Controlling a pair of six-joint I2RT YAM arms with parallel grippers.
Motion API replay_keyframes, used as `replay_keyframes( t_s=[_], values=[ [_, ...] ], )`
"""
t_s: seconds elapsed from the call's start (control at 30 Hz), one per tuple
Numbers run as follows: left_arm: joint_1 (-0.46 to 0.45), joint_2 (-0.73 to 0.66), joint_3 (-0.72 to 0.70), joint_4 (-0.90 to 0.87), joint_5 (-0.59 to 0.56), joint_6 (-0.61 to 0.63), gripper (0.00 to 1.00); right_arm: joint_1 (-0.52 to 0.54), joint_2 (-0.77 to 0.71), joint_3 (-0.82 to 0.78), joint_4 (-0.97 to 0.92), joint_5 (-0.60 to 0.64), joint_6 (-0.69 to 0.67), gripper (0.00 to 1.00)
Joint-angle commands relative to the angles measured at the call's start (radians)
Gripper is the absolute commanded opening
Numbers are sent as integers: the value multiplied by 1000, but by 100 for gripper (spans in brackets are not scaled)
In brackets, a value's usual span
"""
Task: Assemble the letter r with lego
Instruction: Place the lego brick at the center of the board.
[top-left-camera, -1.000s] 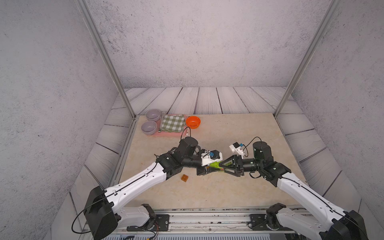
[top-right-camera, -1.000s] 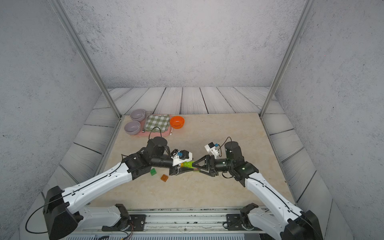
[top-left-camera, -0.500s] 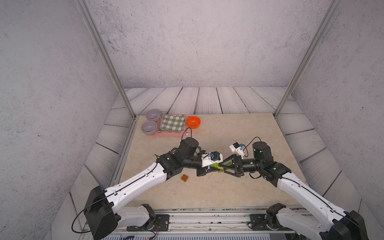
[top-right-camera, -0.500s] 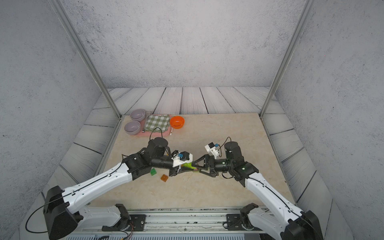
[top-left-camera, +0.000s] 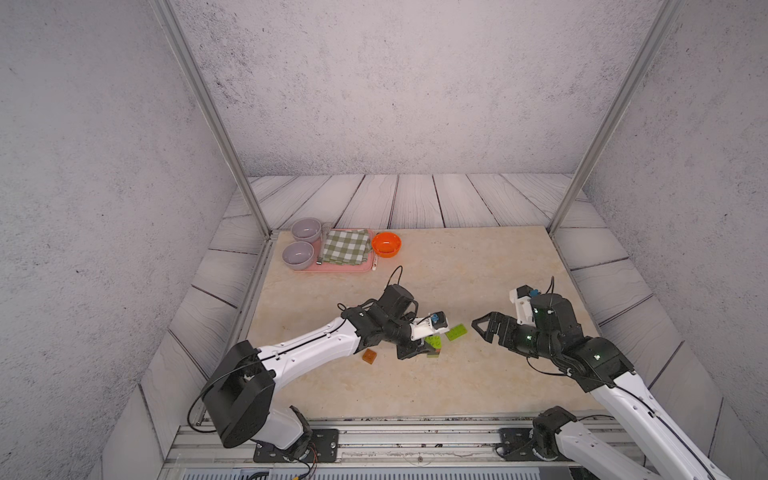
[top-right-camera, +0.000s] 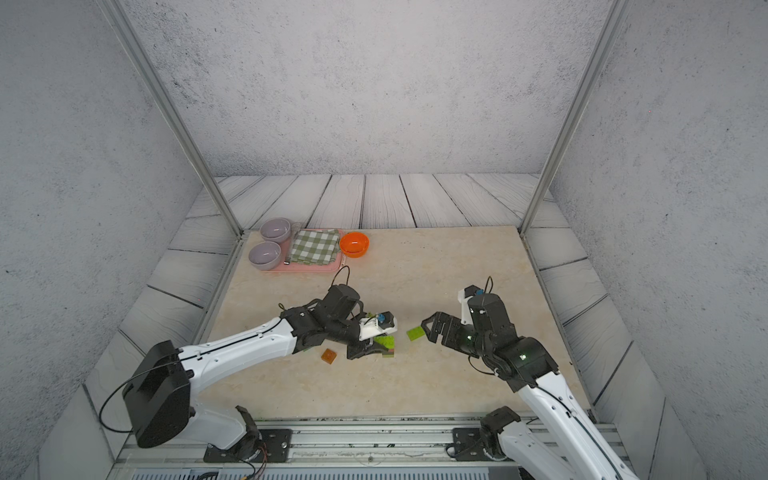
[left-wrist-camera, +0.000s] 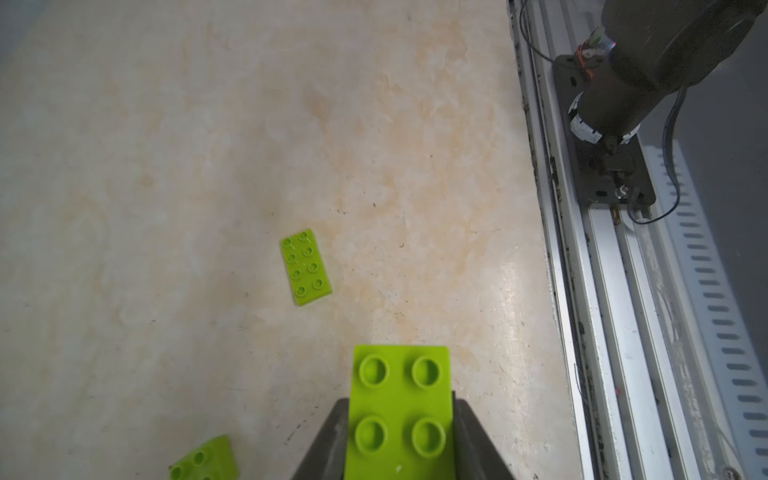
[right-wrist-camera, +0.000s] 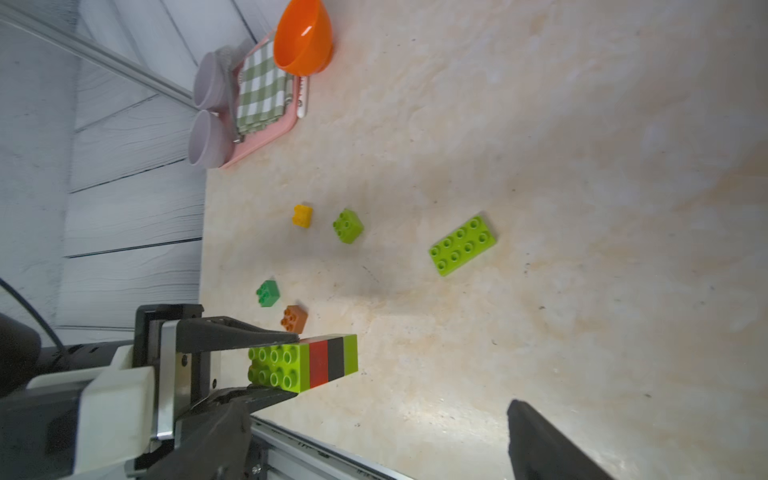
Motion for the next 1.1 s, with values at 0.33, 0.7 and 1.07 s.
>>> replay_keyframes(
  t_s=[0.33,0.7,1.07],
  values=[
    [-3,90,-113,215,-2,-18,1,-2,2,11,-32,20,-59,100],
    [0,149,-110,258,42,-24,5,-1,-7,-15,-25,-1,-55,99],
    [-1,176,-95,244,40,-15,18,-1,-6,-25,-26,-14,-51,99]
  ],
)
